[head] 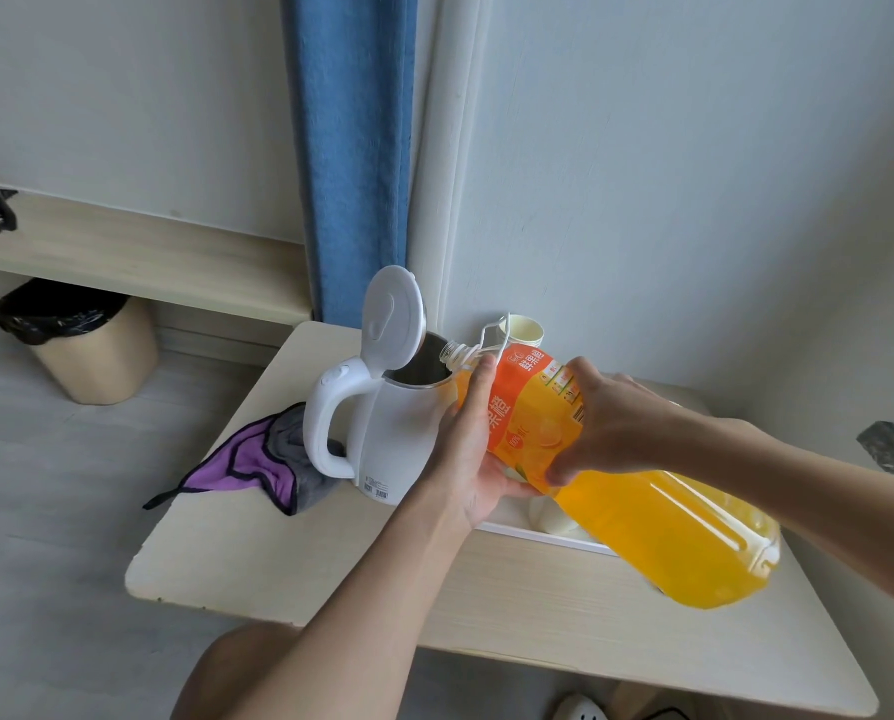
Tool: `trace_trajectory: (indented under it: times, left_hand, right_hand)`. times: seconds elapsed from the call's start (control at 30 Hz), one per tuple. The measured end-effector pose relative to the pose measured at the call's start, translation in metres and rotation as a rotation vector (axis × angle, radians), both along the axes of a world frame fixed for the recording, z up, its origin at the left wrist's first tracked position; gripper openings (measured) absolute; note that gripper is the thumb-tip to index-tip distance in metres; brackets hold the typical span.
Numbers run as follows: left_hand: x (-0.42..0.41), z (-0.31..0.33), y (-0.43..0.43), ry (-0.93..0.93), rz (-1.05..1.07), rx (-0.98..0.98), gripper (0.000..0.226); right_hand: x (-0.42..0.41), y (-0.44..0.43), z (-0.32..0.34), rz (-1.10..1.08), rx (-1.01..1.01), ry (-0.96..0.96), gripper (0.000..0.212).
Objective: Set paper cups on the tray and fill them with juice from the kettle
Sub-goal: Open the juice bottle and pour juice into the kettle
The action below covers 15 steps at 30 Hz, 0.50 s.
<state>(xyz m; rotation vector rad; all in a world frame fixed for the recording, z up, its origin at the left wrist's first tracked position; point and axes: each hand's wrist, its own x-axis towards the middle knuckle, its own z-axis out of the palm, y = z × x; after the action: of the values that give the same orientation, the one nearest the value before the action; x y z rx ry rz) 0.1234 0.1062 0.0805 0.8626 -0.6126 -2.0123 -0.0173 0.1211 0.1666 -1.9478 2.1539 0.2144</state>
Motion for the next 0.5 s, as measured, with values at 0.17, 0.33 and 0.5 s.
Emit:
trace_trajectory:
  times: [0.17, 0.33, 0.5]
  left_hand:
    - [0.001, 0.001, 0.0, 0.032, -0.002, 0.002, 0.079]
    - [0.001, 0.002, 0.0, 0.055, -0.011, 0.005, 0.08]
    - [0.001, 0.0, -0.002, 0.068, -0.015, -0.002, 0.086]
  right_hand:
    - [0.004, 0.001, 0.009, 0.012, 0.018, 0.032, 0.113]
    - [0.008, 0.002, 0.016, 0.024, 0.028, 0.043, 0.11]
    - [0.008, 0.002, 0.016, 0.023, 0.029, 0.064, 0.113]
